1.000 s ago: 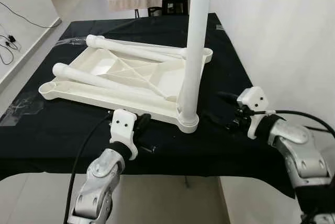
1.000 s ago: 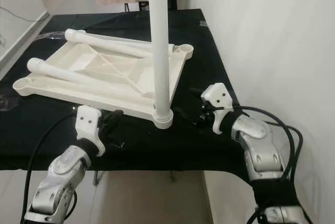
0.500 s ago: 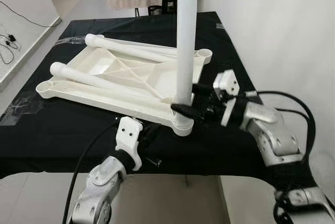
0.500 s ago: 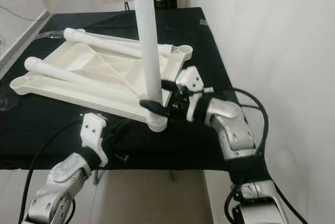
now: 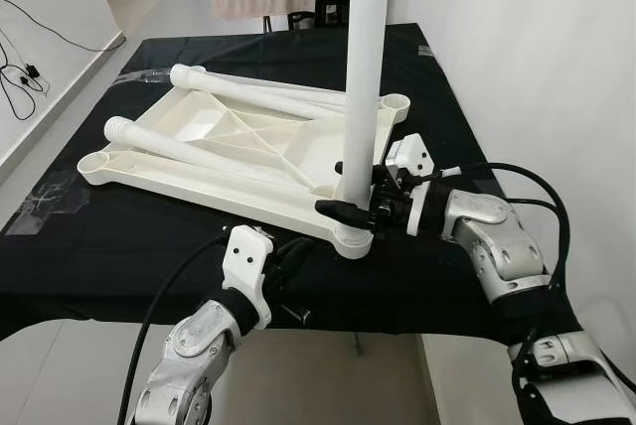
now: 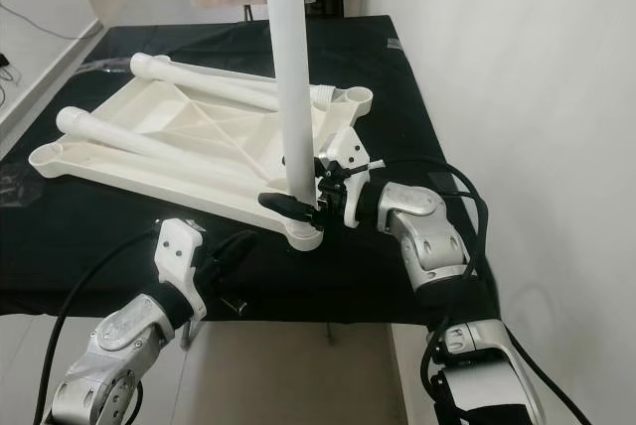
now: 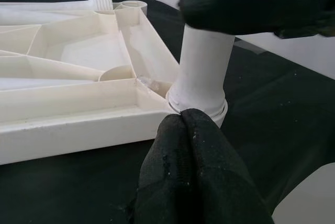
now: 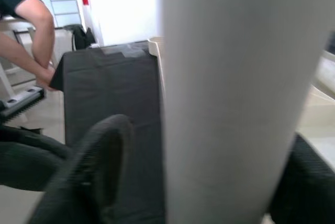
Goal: Building children table
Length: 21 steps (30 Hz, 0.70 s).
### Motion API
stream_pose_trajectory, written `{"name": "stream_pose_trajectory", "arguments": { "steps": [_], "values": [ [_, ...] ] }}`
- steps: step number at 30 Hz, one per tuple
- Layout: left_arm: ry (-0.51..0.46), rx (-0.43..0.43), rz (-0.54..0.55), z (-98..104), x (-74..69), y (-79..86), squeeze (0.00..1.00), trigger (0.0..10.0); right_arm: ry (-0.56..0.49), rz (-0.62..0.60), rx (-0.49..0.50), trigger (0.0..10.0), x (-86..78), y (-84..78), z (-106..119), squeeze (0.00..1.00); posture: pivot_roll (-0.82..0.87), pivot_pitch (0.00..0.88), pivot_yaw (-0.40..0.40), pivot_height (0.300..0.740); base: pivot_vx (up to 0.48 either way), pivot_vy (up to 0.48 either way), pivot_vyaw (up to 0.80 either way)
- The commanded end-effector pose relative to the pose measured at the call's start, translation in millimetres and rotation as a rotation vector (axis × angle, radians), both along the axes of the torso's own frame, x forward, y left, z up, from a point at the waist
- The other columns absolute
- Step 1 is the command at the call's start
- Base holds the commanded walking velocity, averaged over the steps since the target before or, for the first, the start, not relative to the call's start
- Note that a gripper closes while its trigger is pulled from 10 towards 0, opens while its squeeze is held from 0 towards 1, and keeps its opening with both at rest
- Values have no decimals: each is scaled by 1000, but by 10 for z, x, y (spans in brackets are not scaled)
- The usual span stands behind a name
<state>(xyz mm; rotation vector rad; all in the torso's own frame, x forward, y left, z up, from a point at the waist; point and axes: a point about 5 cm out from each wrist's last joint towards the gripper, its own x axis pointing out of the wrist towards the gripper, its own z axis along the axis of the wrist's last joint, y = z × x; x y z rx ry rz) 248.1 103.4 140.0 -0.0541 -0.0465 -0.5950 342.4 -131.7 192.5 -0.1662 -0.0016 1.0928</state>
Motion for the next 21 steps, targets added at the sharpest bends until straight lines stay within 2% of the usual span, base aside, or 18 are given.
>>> {"name": "stream_pose_trajectory", "arguments": {
  "steps": [1,4,9,13,16,17,18,19,20,21],
  "values": [
    [15,10,2,-22,-18,13,0,10000,22,23,-35,0,7,95,-103,0,35,74,-6,740,0,0,0],
    [12,7,8,-14,-15,14,0,10000,19,-7,-43,0,36,88,-115,0,34,74,-7,740,0,0,0],
    [10,5,18,-12,-8,23,0,10000,11,-98,-35,0,68,-53,-128,0,22,76,-8,740,0,0,0],
    [12,2,30,-11,15,42,0,10000,13,-335,-72,0,-44,-541,-184,0,-2,76,-15,740,0,0,0],
    [13,2,33,-11,19,50,0,10000,10,-370,-81,0,-58,-598,-192,0,-3,75,-17,740,0,0,0],
    [15,5,55,-17,35,82,0,10000,22,-522,-59,0,-136,-646,-238,0,-7,74,-21,740,0,0,0],
    [23,7,84,-28,57,129,0,10000,11,-824,-51,0,-225,-707,-290,0,-21,83,-5,740,0,0,0],
    [23,7,84,-28,57,129,0,10000,11,-824,-51,0,-225,-707,-290,0,-21,83,-5,740,0,0,0],
    [28,8,104,-36,71,162,0,10000,8,-1058,-51,0,-328,-793,-324,0,-21,83,-5,740,0,0,0],
    [36,4,120,-44,85,183,0,10000,54,-1118,-35,0,-476,-675,-415,0,-13,84,4,740,0,0,0]
  ]
}}
